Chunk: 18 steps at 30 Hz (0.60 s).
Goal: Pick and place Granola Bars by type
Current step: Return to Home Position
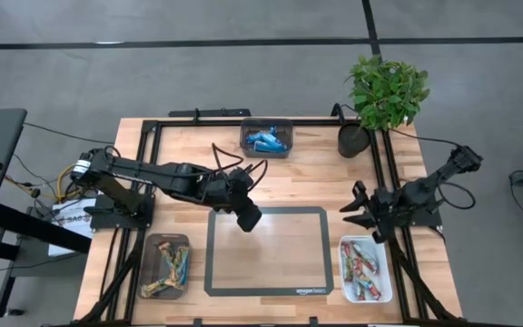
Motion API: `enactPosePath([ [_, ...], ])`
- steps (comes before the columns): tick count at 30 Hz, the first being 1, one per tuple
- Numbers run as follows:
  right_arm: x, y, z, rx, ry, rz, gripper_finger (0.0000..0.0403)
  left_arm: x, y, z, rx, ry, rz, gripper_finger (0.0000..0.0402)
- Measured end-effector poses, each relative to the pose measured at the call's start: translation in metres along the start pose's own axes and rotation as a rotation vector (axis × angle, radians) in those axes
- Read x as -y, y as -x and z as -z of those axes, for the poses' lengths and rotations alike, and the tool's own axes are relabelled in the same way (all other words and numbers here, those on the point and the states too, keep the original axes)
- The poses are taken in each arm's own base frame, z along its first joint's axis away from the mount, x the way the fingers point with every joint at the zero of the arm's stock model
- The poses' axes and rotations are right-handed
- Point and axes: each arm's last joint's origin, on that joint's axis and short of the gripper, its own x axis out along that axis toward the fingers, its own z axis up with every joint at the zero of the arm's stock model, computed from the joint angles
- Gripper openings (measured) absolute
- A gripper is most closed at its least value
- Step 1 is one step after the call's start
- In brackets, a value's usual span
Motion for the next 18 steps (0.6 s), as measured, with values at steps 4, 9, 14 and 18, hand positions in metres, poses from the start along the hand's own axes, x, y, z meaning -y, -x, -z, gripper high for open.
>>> enactPosePath([
  [4,0.005,0.000,0.012,-0.119,0.079,0.042,0.0118,0.000,0.000,0.000,-0.001,-0.026,-0.005,0.0115],
  [9,0.008,0.000,0.018,-0.189,0.122,0.077,0.0118,-0.002,0.000,0.001,-0.011,-0.006,-0.020,0.0115],
  [14,0.011,-0.001,0.017,-0.197,0.224,0.099,0.0118,0.011,0.002,0.005,0.020,-0.135,0.062,0.0115],
  [18,0.014,-0.001,0.017,-0.200,0.291,0.115,0.0118,0.024,0.005,0.003,0.041,-0.255,0.215,0.0115],
])
